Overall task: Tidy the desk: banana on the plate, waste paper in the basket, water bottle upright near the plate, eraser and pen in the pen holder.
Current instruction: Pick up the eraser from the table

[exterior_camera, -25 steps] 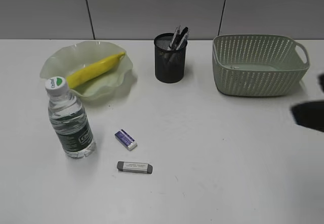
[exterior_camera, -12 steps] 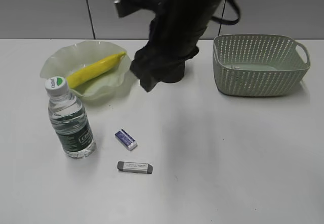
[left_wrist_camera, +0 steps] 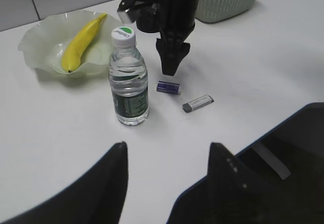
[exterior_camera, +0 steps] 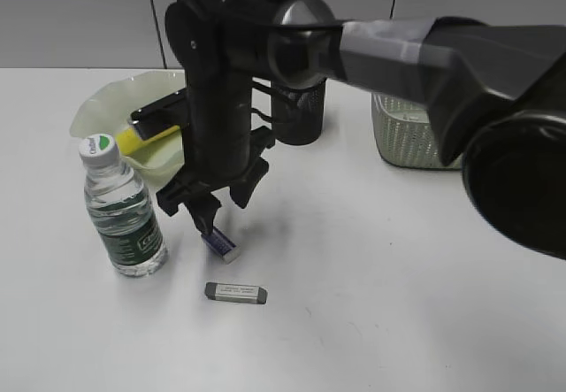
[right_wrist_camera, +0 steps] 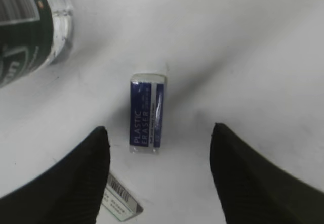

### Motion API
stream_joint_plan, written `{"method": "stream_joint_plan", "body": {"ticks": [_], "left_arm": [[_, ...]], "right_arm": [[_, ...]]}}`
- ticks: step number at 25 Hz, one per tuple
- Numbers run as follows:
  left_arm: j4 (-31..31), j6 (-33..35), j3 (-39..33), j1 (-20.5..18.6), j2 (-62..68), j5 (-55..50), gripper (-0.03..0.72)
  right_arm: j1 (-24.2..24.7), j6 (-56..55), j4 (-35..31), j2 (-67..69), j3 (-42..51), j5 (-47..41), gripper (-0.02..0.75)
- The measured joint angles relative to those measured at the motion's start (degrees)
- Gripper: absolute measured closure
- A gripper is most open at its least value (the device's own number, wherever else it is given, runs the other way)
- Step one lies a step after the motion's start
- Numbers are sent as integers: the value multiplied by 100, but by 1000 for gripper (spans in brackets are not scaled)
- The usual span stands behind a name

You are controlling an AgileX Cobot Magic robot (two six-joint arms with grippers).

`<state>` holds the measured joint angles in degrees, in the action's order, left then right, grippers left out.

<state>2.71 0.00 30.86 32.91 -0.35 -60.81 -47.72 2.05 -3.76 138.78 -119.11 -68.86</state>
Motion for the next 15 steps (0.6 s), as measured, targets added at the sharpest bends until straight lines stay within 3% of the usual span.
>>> {"method": "stream_joint_plan", "body": {"ticks": [6,11,15], "left_arm": [[0,0,0,0,0,0,306],[0,0,0,0,0,0,306],[0,0,0,0,0,0,306]], "right_arm": [[-55,-275,-17,480,-132,-19,248],[-55,-335,-17,537,-138,-26,365],[-55,-349,-115,587,-139,-26,380]]}}
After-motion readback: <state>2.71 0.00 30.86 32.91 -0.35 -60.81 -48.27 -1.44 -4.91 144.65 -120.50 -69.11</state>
